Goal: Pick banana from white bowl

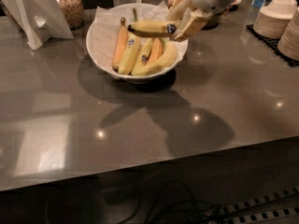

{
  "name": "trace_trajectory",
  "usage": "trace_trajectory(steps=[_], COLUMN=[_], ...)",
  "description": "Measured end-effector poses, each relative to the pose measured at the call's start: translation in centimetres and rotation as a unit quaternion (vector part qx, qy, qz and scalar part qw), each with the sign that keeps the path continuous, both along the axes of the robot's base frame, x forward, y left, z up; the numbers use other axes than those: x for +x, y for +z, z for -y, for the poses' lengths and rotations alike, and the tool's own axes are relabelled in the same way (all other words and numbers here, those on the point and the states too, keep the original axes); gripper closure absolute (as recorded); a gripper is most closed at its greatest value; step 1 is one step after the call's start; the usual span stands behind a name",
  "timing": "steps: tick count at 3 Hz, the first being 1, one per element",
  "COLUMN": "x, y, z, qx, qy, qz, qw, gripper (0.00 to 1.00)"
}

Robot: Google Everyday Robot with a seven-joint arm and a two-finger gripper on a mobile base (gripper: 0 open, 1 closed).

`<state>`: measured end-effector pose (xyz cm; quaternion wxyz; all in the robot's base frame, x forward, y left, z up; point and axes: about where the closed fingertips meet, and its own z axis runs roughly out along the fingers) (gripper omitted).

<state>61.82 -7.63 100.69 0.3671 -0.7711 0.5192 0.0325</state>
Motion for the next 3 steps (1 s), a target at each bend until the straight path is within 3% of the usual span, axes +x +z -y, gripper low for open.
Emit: trace_trajectory(steps=[1, 3], x=[0.00, 0.00], y=[0.00, 0.00], z=[0.00, -0.01], qx=[0.000, 0.000], qy=[0.000, 0.000], qz=[0.000, 0.000], qw=[1.0000, 1.0000], gripper=[1.00, 0.58])
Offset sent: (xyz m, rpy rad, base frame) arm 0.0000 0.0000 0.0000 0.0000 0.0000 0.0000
